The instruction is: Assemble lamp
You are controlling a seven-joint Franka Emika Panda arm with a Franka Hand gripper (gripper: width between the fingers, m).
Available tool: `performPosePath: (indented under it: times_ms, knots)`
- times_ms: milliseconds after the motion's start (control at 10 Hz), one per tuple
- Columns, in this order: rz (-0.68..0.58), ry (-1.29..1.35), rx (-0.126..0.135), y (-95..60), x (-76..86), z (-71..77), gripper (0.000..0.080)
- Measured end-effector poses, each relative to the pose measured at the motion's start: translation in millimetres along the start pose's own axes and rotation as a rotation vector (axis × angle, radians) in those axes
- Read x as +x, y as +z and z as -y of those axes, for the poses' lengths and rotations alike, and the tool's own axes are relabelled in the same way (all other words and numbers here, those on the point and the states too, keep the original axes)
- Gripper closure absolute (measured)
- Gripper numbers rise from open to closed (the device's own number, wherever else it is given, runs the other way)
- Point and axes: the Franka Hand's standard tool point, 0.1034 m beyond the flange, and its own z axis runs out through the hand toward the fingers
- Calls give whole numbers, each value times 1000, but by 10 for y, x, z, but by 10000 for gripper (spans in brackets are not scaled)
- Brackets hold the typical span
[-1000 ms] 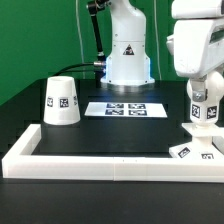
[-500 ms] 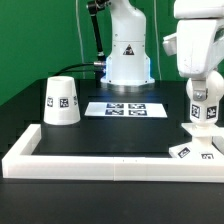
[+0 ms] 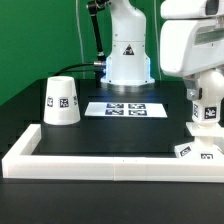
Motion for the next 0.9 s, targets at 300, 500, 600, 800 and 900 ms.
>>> performPosePath:
  times_ms: [300,500,600,800,900]
  knots:
    - [0,279,1,4,1,6,220]
    - [-5,428,-1,4,17,12,220]
    - [-8,521,-6,1,28,12,220]
    - [-9,664,-5,0,23,4,220]
    - [-9,718,-5,0,22,2,220]
